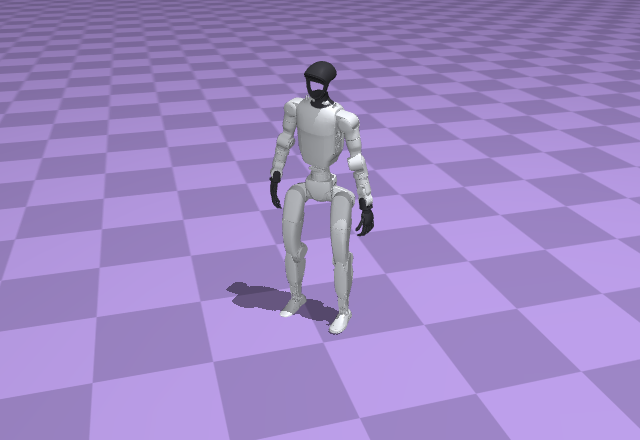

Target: Walk

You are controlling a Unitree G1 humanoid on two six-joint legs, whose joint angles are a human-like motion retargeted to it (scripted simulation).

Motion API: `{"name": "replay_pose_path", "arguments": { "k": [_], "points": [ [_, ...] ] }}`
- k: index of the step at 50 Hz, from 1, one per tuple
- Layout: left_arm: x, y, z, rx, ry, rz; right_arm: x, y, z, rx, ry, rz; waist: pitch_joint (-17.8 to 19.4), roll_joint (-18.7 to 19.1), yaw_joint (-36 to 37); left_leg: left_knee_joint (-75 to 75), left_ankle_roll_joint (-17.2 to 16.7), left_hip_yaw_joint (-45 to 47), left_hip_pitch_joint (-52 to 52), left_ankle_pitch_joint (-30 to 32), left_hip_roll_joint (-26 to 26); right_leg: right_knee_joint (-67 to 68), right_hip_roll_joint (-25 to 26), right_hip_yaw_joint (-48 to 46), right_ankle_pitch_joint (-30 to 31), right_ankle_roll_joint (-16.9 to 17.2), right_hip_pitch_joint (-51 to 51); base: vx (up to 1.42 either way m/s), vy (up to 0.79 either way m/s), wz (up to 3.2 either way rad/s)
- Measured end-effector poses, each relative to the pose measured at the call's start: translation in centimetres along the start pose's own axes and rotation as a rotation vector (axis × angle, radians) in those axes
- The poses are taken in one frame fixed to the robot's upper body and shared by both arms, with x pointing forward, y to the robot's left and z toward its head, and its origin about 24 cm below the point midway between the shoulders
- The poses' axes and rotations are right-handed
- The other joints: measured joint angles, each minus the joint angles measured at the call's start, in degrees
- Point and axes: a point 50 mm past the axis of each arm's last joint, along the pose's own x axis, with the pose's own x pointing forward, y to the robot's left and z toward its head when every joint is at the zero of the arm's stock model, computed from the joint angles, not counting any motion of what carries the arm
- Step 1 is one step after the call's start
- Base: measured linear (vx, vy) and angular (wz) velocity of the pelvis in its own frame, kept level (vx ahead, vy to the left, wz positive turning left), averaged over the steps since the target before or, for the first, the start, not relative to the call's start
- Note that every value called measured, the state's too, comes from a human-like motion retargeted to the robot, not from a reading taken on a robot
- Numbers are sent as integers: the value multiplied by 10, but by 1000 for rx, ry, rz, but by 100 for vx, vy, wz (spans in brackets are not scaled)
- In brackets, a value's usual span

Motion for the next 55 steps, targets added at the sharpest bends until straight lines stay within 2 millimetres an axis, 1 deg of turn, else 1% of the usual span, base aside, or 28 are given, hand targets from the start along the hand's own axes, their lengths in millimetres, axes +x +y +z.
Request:
{"name": "replay_pose_path", "arguments": {
  "k": [2,5,8,12,15,17,20,23,25,27,28,30,31,32,34,35,37,38,41,42,45,46,47,49,50,51,53,55],
  "points": [
    [-1,8,-4,13,25,21,0,1,0,-2,-3,5,2,1,-3,1,-1,22,4,-8,8,4,-3,-34,-12,-4,-2,-5,3,-146],
    [-2,18,-10,41,63,39,-2,6,-8,8,19,17,-3,4,-10,3,-5,53,11,-17,19,1,-12,-117,-22,-7,3,2,-1,-133],
    [-3,19,-14,50,83,35,-5,12,-21,26,60,27,-13,4,-13,1,-12,88,27,-24,22,-8,-11,-185,-17,-13,13,8,-3,-143],
    [-3,18,-15,48,83,2,-9,16,-34,58,114,39,-28,1,-10,3,-29,134,48,-31,24,-26,-6,-256,3,-33,33,9,-5,-157],
    [-2,14,-16,58,83,-26,-11,21,-40,77,139,46,-38,1,-12,2,-41,163,68,-33,22,-47,1,-283,-14,-34,48,13,-10,-134],
    [-2,11,-15,68,78,-44,-11,24,-42,83,145,52,-43,4,-21,2,-50,177,82,-30,22,-52,16,-227,-15,-37,40,17,-13,-103],
    [-1,4,-10,77,56,-63,-10,28,-39,92,137,56,-44,17,-37,12,-69,180,91,-14,30,-52,30,-193,-14,-38,36,15,-20,-89],
    [0,-4,0,83,9,-77,-7,28,-31,102,108,51,-41,27,-37,41,-110,209,96,26,45,-57,47,-160,-7,-47,31,10,-17,-125],
    [1,-9,6,98,-22,-85,-6,29,-26,102,89,52,-44,29,-34,76,-136,224,90,65,52,-60,54,-136,-1,-53,25,13,-17,-148],
    [1,-12,9,117,-47,-83,-4,29,-21,92,74,54,-50,19,-23,132,-130,225,70,108,53,-58,47,-97,6,-53,16,12,-11,-188],
    [1,-14,10,124,-56,-79,-3,28,-18,84,66,52,-53,10,-15,168,-115,219,53,121,51,-55,40,-72,10,-53,11,12,-13,-220],
    [1,-18,10,130,-62,-76,-1,26,-10,65,49,46,-53,-7,-4,248,-116,189,17,114,51,-49,27,-20,18,-48,4,10,-9,-231],
    [1,-20,8,131,-58,-81,1,26,-6,60,39,43,-51,-10,-3,268,-138,157,4,95,45,-47,27,0,21,-47,3,8,0,-224],
    [0,-22,5,131,-53,-88,2,25,-2,57,28,39,-51,-14,-2,280,-155,120,-7,77,29,-45,25,22,25,-43,1,8,8,-223],
    [0,-27,1,135,-40,-107,3,24,6,56,6,33,-49,-25,5,267,-160,37,-16,48,-38,-40,11,67,32,-30,-3,11,16,-245],
    [0,-28,-1,139,-32,-114,4,23,10,58,-7,31,-46,-29,11,261,-160,1,-18,35,-63,-37,7,88,34,-24,-4,14,6,-260],
    [-1,-29,-8,151,-10,-115,5,26,15,59,-29,36,-43,-26,20,236,-157,-62,-15,32,-55,-41,28,120,42,-25,-4,12,-10,-249],
    [-2,-29,-12,155,-1,-113,6,28,17,56,-39,37,-43,-23,21,222,-147,-93,-15,34,-47,-44,38,132,46,-24,-4,11,-8,-229],
    [-3,-32,-21,156,23,-114,6,27,20,29,-50,37,-39,-21,19,174,-86,-197,-11,40,-56,-49,44,171,51,-6,-3,8,6,-216],
    [-4,-33,-24,156,32,-117,6,27,20,21,-49,37,-38,-20,17,155,-75,-237,-8,38,-60,-50,45,183,52,0,-2,8,12,-202],
    [-5,-35,-31,167,56,-130,5,28,16,22,-34,35,-38,-15,12,97,-102,-365,13,35,-67,-52,50,225,51,23,-6,6,17,-200],
    [-5,-35,-31,174,58,-131,5,28,13,34,-26,33,-36,-12,12,95,-119,-367,16,32,-57,-52,53,236,49,30,-8,0,21,-197],
    [-5,-35,-30,181,60,-132,4,28,11,45,-17,31,-33,-10,12,93,-127,-359,18,28,-50,-51,55,248,47,38,-10,-5,21,-195],
    [-4,-34,-28,192,60,-132,3,28,4,70,5,26,-29,-8,9,88,-102,-294,21,9,-41,-50,55,266,40,51,-13,-8,18,-179],
    [-4,-34,-27,197,59,-131,2,28,0,82,18,25,-29,-7,5,85,-85,-251,25,-4,-29,-50,57,271,35,55,-15,-10,12,-140],
    [-4,-32,-25,201,58,-129,1,28,-3,89,32,25,-29,2,-5,78,-77,-225,28,-8,-12,-51,67,266,31,55,-18,-11,9,-118],
    [-3,-28,-20,203,49,-122,0,27,-8,99,56,21,-27,15,-23,64,-73,-211,35,-18,12,-51,85,256,25,55,-27,-17,3,-118],
    [-1,-22,-11,202,31,-112,0,23,-9,109,68,8,-20,15,-18,60,-79,-182,35,-31,39,-54,102,256,26,55,-35,-24,-13,-186]
  ]
}}
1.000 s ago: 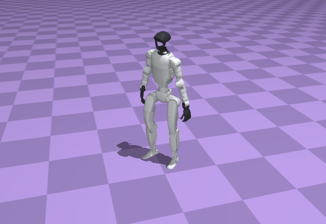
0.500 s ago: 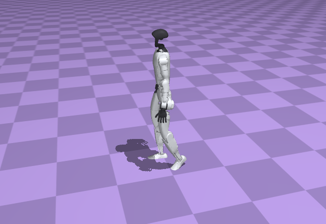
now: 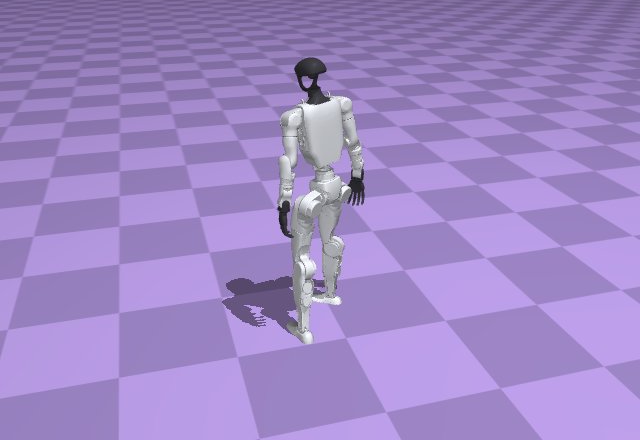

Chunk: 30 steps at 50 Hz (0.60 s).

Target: Walk

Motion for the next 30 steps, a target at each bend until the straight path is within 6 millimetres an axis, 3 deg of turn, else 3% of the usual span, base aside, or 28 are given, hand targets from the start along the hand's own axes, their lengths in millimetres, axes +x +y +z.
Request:
{"name": "replay_pose_path", "arguments": {
  "k": [3,8,10,18,23,30],
  "points": [
    [0,12,9,11,-22,18,-1,-4,-1,29,4,-18,11,-9,22,-14,24,44,11,-14,-2,-2,1,-27,8,0,-7,-32,0,-234],
    [-1,17,0,19,14,26,-3,0,-13,25,44,-10,-7,-16,48,-41,88,134,12,-5,-68,14,-100,-199,11,0,-20,-31,46,-234],
    [-2,17,-6,14,36,26,-3,1,-16,22,57,-9,-12,-16,53,-48,97,168,16,-5,-74,26,-116,-257,13,-1,-7,-13,16,-190],
    [-3,5,-18,-7,83,0,-7,13,-32,18,100,19,-31,8,66,-60,95,246,29,-14,-60,48,-111,-446,10,-76,74,-2,-5,-146],
    [0,-10,-10,-5,54,-32,-9,21,-38,20,122,41,-37,6,62,-74,91,280,52,-12,-65,5,-87,-417,-17,-92,91,5,-11,-90],
    [3,-29,16,30,-37,-81,-7,24,-32,6,97,48,-30,13,46,-81,79,307,72,-1,-54,-15,-68,-377,-15,-102,92,7,-18,-51]
  ]
}}
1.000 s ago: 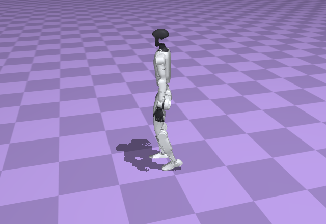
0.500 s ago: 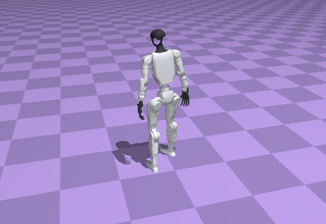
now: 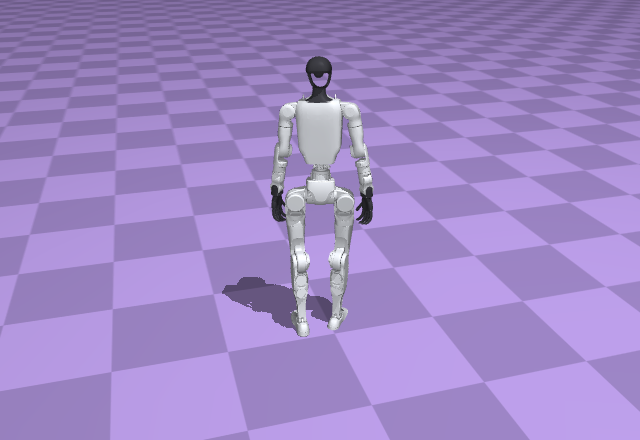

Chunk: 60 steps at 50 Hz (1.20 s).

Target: Walk

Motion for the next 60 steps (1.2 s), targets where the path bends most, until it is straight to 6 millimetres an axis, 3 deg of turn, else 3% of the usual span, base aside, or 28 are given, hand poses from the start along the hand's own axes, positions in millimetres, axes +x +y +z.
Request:
{"name": "replay_pose_path", "arguments": {
  "k": [5,11,15,17,18,20,22,23,25,30,35,37,40,43,45,48,50,52,53,55,60],
  "points": [
    [1,-2,13,82,-60,2,1,3,3,2,-8,5,-1,5,-5,6,-16,20,10,10,13,-3,18,3,-4,-19,4,11,-16,-19],
    [0,3,15,131,-79,35,2,5,11,-9,-4,15,2,12,-12,65,-66,19,-5,41,36,2,36,3,-15,-42,9,15,-14,13],
    [-1,3,-3,98,-35,40,4,4,25,-21,-35,21,-11,5,-10,170,-109,34,-57,136,55,5,30,9,-21,-52,0,21,-13,1],
    [-3,4,-15,80,1,45,6,0,39,-14,-80,6,-9,-18,2,276,-106,14,-115,191,51,2,8,22,-20,-51,4,16,-9,-8],
    [-4,5,-23,72,21,47,6,-3,46,-10,-108,-5,-6,-26,1,312,-89,-8,-134,208,34,-1,0,16,-19,-49,8,21,-9,6],
    [-7,6,-39,54,70,51,6,-10,62,-7,-162,-27,-2,-34,13,361,-117,-11,-165,197,23,-4,-7,16,-20,-48,13,21,-4,-31],
    [-12,3,-59,32,126,46,6,-19,77,-12,-206,-51,2,-40,43,363,-155,-43,-197,153,-16,1,-13,40,-23,-45,13,22,7,-102],
    [-15,0,-70,17,155,41,5,-25,84,-17,-225,-66,4,-42,55,350,-159,-66,-212,131,-49,4,-22,48,-26,-41,15,31,9,-98],
    [-22,-4,-93,-21,221,38,4,-31,100,-24,-272,-87,8,-34,68,307,-145,-95,-228,103,-62,5,-7,56,-35,-47,24,38,-1,-71],
    [-43,-20,-146,-107,384,18,-3,-48,134,-26,-391,-136,20,-22,91,167,18,-49,-266,104,-22,11,10,73,-58,-57,53,41,7,-51],
    [-61,-28,-177,-164,498,3,-7,-56,153,-23,-453,-157,8,-22,78,12,124,-108,-287,111,-53,14,18,63,-76,-67,74,50,9,10],
    [-65,-29,-183,-182,519,5,-7,-54,152,-23,-457,-152,6,-26,75,-1,130,-105,-282,117,-53,22,22,70,-76,-69,85,57,8,-8],
    [-65,-28,-183,-198,523,8,-5,-52,143,-32,-432,-135,7,-30,90,48,105,-85,-271,120,-43,38,33,96,-53,-64,103,69,14,-61],
    [-58,-25,-171,-194,500,4,0,-42,118,-43,-359,-110,-13,-39,94,80,81,-112,-278,98,-57,61,38,113,21,-43,107,74,14,-39],
    [-49,-22,-156,-192,453,7,3,-33,96,-44,-301,-90,-17,-47,96,93,58,-115,-266,75,-56,94,36,115,106,-18,108,80,17,-37],
    [-30,-11,-116,-176,332,21,4,-25,66,-36,-209,-59,-12,-18,77,91,41,-128,-223,45,-34,187,79,133,253,19,84,65,12,8],
    [-19,-3,-86,-151,243,28,4,-21,46,-40,-150,-40,-10,12,54,94,30,-148,-202,28,-11,273,95,115,276,44,48,65,11,28],
    [-10,10,-52,-103,148,43,3,-18,29,-42,-102,-27,-11,32,58,100,17,-152,-188,7,13,356,93,110,220,29,-1,62,11,-47],
    [-7,18,-35,-71,101,52,2,-15,21,-41,-80,-21,-12,39,62,100,11,-150,-179,-1,25,390,80,95,181,-4,-26,69,13,-62],
    [-4,35,3,-2,5,76,0,-11,6,-29,-41,-8,-11,45,62,96,3,-147,-160,-11,34,424,73,94,134,-24,-76,59,8,-33],
    [-11,73,89,102,-236,178,-6,-5,-23,20,33,3,0,48,31,64,-3,-143,-99,-17,37,332,32,105,61,41,-153,52,6,22]
  ]
}}
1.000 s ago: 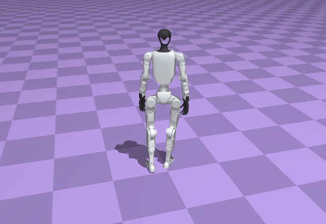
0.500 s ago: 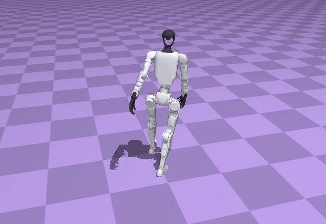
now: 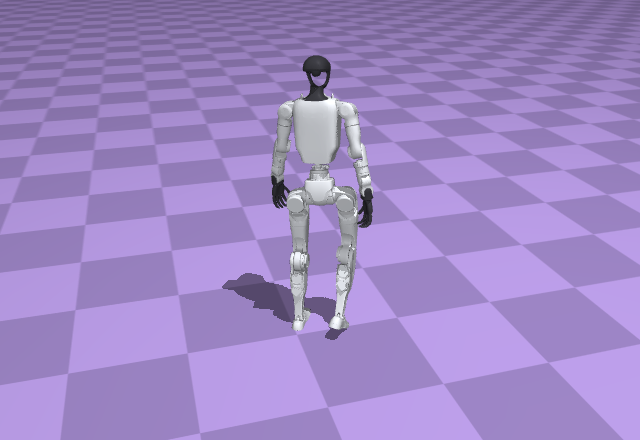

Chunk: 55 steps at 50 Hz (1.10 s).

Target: Walk

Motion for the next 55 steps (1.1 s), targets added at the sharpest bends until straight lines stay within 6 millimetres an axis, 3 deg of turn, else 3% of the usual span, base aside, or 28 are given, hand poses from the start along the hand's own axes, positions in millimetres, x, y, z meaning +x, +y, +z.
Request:
{"name": "replay_pose_path", "arguments": {
  "k": [3,7,10,13,16,20,25,30,33,36,37,42,43,44,47,50,52,55],
  "points": [
    [2,19,40,24,-118,45,-2,0,-11,18,30,0,8,-17,-21,-17,-11,6,44,-6,-14,-128,-40,3,-1,45,-25,54,0,21],
    [-1,42,75,26,-231,103,-2,-2,-10,30,40,-2,22,-42,-12,-25,-69,40,99,-18,13,-294,-17,3,-7,61,-67,53,-47,-43],
    [-1,42,88,14,-273,97,-2,-5,-9,40,47,-5,26,-37,-15,-29,-114,45,137,-12,34,-368,-2,-8,-11,61,-93,68,-31,3],
    [1,32,83,7,-259,62,-2,-5,-10,45,54,-4,14,-22,-28,-17,-142,25,159,10,28,-358,-13,-16,11,61,-87,86,26,35],
    [3,14,64,13,-200,11,-2,-6,-11,51,53,-12,-4,-18,-35,-5,-156,29,179,77,-8,-335,-38,1,42,61,-78,91,37,41],
    [4,-17,27,25,-75,-60,-1,-17,1,62,25,-41,-15,-12,-56,59,-157,51,166,246,-86,-277,-106,57,38,59,-79,79,69,100],
    [-5,-42,-32,-12,114,-115,5,-23,37,34,-55,-56,-22,-58,-65,264,-157,227,64,406,-91,-255,-184,-8,3,44,-36,64,19,79],
    [-21,-64,-78,-94,218,-141,6,-34,89,-47,-188,-85,-3,-78,-39,362,-157,175,-23,299,-99,-276,-156,-21,-32,20,41,76,-32,-20],
    [-32,-78,-104,-142,281,-159,3,-44,121,-89,-284,-118,12,-78,-13,320,-157,121,-63,239,-127,-298,-126,-25,-51,1,92,76,-20,-59],
    [-48,-89,-133,-165,365,-168,-1,-46,149,-110,-381,-137,20,-76,16,223,-145,56,-93,189,-97,-323,-63,-25,-75,-49,145,71,-58,-59],
    [-54,-90,-142,-169,393,-168,-3,-46,159,-114,-414,-142,24,-73,25,190,-123,44,-107,174,-84,-328,-44,-26,-83,-63,159,61,-30,-33],
    [-71,-94,-169,-196,492,-171,-13,-58,191,-117,-525,-179,35,-67,36,-16,76,30,-151,137,-84,-325,-16,-42,-120,-89,214,65,5,23],
    [-74,-95,-173,-207,509,-169,-14,-59,194,-118,-534,-183,33,-71,34,-68,121,29,-156,147,-94,-325,-17,-45,-123,-89,222,75,1,37],
    [-76,-95,-177,-217,522,-162,-15,-59,197,-119,-542,-183,29,-74,33,-101,139,34,-168,143,-90,-324,-11,-47,-122,-94,225,77,-12,26],
    [-85,-97,-188,-252,559,-149,-15,-55,198,-126,-543,-171,15,-84,46,-127,143,70,-194,95,-77,-311,-1,-23,-101,-98,233,73,1,-54],
    [-91,-104,-194,-272,589,-162,-10,-50,185,-136,-504,-147,21,-81,65,-95,128,66,-162,101,-88,-279,5,18,-54,-84,263,92,38,-90],
    [-94,-106,-198,-277,609,-170,-5,-41,170,-145,-456,-120,5,-81,66,-80,124,55,-161,122,-91,-250,18,25,23,-76,267,96,23,-68],
    [-92,-104,-195,-278,616,-177,3,-24,142,-146,-381,-81,-2,-67,52,-16,87,47,-152,97,-60,-159,41,34,183,-38,253,91,18,-40]
  ]
}}
